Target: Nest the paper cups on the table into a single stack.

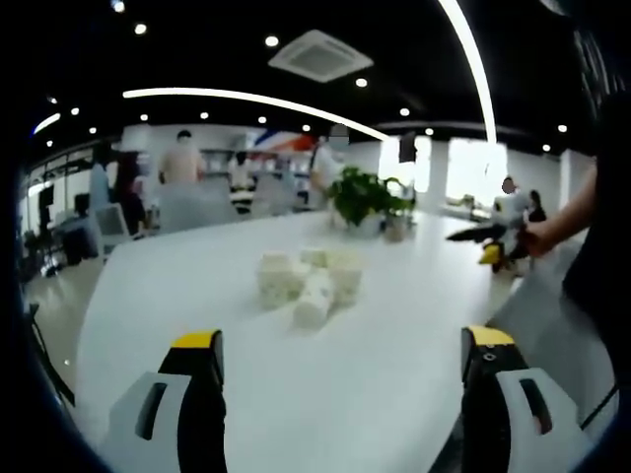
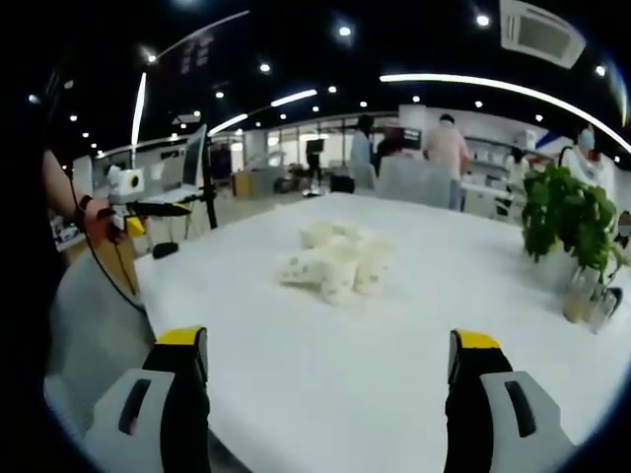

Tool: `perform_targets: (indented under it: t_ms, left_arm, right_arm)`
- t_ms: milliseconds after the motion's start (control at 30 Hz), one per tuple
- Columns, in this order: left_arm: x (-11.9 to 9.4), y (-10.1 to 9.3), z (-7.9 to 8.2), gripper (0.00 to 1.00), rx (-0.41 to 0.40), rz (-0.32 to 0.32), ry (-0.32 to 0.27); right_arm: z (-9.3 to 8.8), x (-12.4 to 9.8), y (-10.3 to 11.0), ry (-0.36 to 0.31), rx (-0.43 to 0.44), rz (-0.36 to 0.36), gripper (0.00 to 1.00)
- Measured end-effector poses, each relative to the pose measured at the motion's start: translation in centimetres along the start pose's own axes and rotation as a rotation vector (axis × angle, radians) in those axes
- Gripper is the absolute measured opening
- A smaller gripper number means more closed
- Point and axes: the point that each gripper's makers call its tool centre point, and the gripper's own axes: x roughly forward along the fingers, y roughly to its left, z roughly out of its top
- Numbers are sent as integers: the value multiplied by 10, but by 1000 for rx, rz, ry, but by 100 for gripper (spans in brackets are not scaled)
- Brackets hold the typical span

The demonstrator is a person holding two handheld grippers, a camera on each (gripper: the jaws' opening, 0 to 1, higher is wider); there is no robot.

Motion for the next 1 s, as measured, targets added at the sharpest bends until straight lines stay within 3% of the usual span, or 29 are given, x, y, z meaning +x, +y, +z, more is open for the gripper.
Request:
perform_targets:
  t_ms: [500, 1000]
  left_arm:
    - [4, -7, 4, 98, 28, -15, -5]
    - [4, -17, 4, 98, 40, -17, 3]
  right_arm:
    - [2, 4, -6, 18, -2, -6, 100]
    - [20, 39, -46, 43, -52, -14, 92]
